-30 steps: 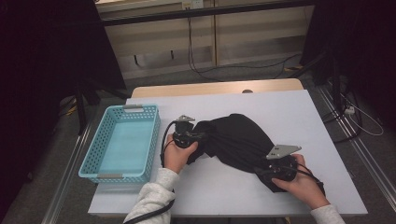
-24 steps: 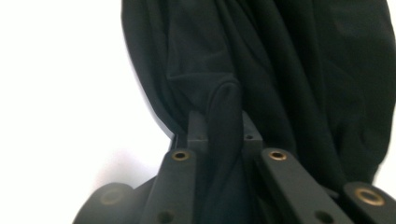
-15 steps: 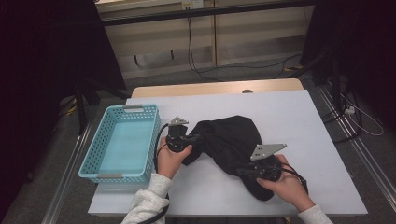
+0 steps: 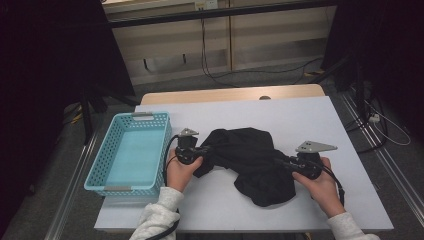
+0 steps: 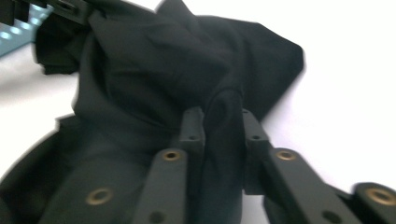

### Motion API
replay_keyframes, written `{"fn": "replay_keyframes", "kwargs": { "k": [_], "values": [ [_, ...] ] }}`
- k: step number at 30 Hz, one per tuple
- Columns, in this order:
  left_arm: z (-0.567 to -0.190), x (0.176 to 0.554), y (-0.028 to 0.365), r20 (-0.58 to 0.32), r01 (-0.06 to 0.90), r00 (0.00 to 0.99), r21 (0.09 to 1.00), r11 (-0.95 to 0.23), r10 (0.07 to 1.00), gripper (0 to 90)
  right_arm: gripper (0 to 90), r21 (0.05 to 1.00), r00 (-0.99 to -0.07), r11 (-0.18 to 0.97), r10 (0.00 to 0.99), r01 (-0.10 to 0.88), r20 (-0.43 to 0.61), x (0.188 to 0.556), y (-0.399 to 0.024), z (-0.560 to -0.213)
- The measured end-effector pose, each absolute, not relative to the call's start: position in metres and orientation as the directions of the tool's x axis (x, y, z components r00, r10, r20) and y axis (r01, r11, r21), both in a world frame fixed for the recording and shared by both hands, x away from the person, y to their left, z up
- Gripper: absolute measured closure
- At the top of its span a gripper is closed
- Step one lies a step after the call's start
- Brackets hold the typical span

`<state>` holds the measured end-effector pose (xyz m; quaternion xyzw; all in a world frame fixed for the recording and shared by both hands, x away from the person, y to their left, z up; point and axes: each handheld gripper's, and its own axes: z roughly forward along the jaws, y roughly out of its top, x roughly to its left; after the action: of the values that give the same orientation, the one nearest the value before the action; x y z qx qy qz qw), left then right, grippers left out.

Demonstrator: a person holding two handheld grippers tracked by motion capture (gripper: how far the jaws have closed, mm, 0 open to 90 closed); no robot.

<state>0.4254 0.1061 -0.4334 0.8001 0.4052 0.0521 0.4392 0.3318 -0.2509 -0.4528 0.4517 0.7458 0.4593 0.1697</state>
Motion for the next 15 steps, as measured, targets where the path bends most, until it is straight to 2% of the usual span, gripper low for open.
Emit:
{"fn": "replay_keyframes", "kwargs": {
  "k": [2, 3, 4, 6, 9, 11, 12, 15],
  "values": [
    [-0.434, 0.425, 0.103, -0.269, 0.598, 0.677, 0.744, -0.299, 0.685, 85.8, 68.8, 0.835, -0.521, 0.198, 0.845, 0.514, 0.121, 0.33, -0.253, -0.451],
    [-0.434, 0.424, 0.102, -0.254, 0.584, 0.685, 0.751, -0.308, 0.683, 81.1, 68.3, 0.831, -0.52, 0.213, 0.848, 0.513, 0.104, 0.329, -0.253, -0.451],
    [-0.434, 0.423, 0.101, -0.24, 0.573, 0.686, 0.76, -0.306, 0.687, 69.3, 66.3, 0.828, -0.51, 0.223, 0.856, 0.515, 0.086, 0.329, -0.254, -0.45],
    [-0.433, 0.42, 0.1, -0.252, 0.578, 0.697, 0.752, -0.318, 0.672, 58.4, 66.3, 0.823, -0.499, 0.251, 0.866, 0.509, 0.045, 0.328, -0.256, -0.45],
    [-0.43, 0.416, 0.098, -0.229, 0.553, 0.721, 0.759, -0.343, 0.654, 34.9, 58.8, 0.836, -0.507, 0.25, 0.861, 0.489, 0.039, 0.326, -0.26, -0.445],
    [-0.427, 0.413, 0.097, -0.234, 0.548, 0.729, 0.762, -0.344, 0.643, 27.6, 52.7, 0.84, -0.489, 0.248, 0.872, 0.482, 0.023, 0.324, -0.261, -0.44],
    [-0.426, 0.411, 0.096, -0.223, 0.536, 0.738, 0.767, -0.352, 0.637, 25.2, 52.5, 0.844, -0.486, 0.244, 0.874, 0.477, 0.022, 0.324, -0.262, -0.439],
    [-0.421, 0.405, 0.092, -0.204, 0.505, 0.764, 0.78, -0.369, 0.612, 20.8, 47.2, 0.86, -0.507, 0.237, 0.861, 0.451, 0.028, 0.32, -0.26, -0.433]
  ]
}}
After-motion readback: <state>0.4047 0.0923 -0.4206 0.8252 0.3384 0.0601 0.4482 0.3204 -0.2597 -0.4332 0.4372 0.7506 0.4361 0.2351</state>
